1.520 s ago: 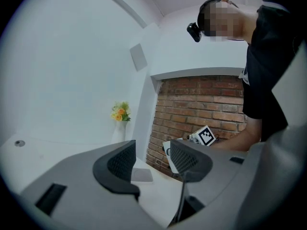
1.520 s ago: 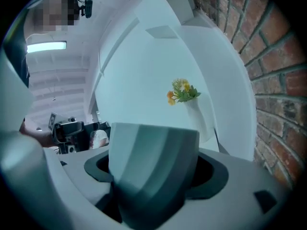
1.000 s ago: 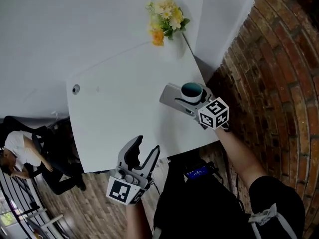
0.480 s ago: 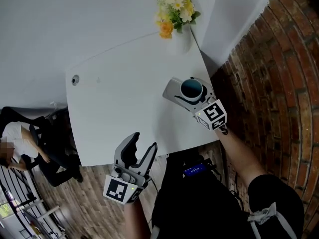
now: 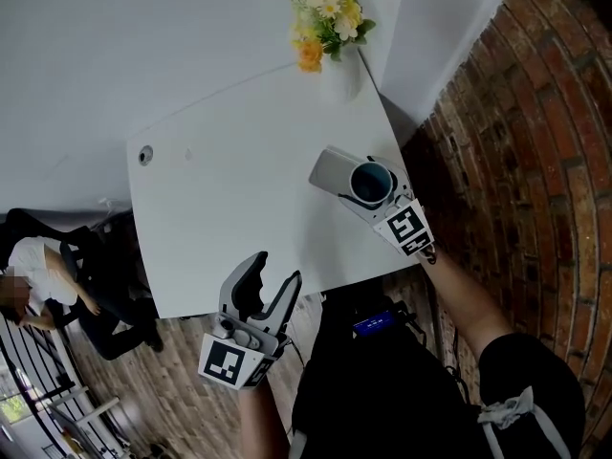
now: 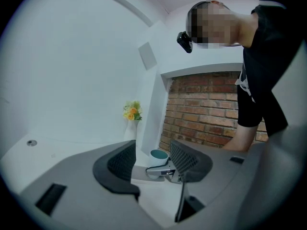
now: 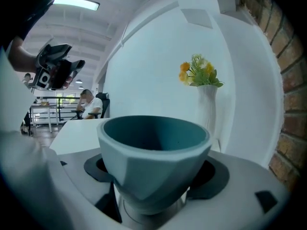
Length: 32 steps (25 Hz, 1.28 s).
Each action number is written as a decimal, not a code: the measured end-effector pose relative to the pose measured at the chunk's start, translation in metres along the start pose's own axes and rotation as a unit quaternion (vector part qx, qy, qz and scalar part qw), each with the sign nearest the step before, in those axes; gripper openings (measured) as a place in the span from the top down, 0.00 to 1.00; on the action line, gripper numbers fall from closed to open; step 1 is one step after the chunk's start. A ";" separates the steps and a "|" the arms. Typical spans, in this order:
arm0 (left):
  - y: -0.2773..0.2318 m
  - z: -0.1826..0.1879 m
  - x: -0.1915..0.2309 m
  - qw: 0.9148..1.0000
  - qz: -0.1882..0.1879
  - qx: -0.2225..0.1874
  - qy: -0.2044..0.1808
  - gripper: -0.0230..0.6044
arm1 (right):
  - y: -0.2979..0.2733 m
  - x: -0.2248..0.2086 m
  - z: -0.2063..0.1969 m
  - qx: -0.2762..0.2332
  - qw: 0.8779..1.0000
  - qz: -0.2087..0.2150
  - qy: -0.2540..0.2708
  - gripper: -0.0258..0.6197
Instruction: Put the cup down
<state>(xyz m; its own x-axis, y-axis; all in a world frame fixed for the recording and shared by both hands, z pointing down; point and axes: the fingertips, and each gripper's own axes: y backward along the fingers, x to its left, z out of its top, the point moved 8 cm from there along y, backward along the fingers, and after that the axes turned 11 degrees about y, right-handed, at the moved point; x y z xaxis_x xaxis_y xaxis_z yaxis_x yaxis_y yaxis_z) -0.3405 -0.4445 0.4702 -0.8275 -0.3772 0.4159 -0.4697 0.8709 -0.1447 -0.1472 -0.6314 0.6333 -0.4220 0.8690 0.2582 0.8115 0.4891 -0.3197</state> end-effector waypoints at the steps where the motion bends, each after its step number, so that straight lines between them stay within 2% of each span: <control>1: 0.001 0.000 -0.001 1.000 -0.002 -0.002 0.000 0.59 | 0.000 0.000 0.000 0.002 1.000 0.002 0.002 0.32; 8: 0.010 -0.003 -0.005 1.000 0.005 0.004 -0.010 0.59 | 0.012 0.001 -0.003 0.029 0.999 0.014 -0.016 0.30; 14: 0.013 0.002 -0.011 1.000 -0.007 -0.024 -0.005 0.59 | 0.042 0.001 -0.008 0.043 0.998 0.008 -0.035 0.30; 19: 0.019 0.000 -0.010 1.000 0.001 -0.021 -0.003 0.59 | 0.084 0.007 -0.017 0.061 0.995 -0.001 -0.080 0.30; 22: 0.021 -0.003 -0.009 0.999 -0.013 -0.033 -0.002 0.59 | 0.110 0.010 -0.018 0.064 0.991 -0.015 -0.118 0.30; 24: 0.023 -0.006 -0.008 0.999 -0.013 -0.029 -0.003 0.59 | 0.125 0.015 -0.013 0.061 0.988 -0.013 -0.140 0.30; 27: 0.024 -0.010 -0.008 1.000 -0.017 -0.020 -0.004 0.59 | 0.141 0.026 0.005 0.048 0.986 0.016 -0.159 0.30; 32: 0.015 -0.013 -0.011 0.999 -0.035 -0.008 -0.018 0.59 | 0.160 0.029 0.055 -0.017 0.983 0.045 -0.178 0.31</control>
<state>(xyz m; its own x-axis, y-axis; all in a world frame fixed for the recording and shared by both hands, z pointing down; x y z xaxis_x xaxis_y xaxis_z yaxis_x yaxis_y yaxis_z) -0.3349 -0.4234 0.4751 -0.8033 -0.4491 0.3913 -0.5228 0.8463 -0.1020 -0.0520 -0.5236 0.5395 -0.4581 0.8825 -0.1068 0.8621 0.4118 -0.2953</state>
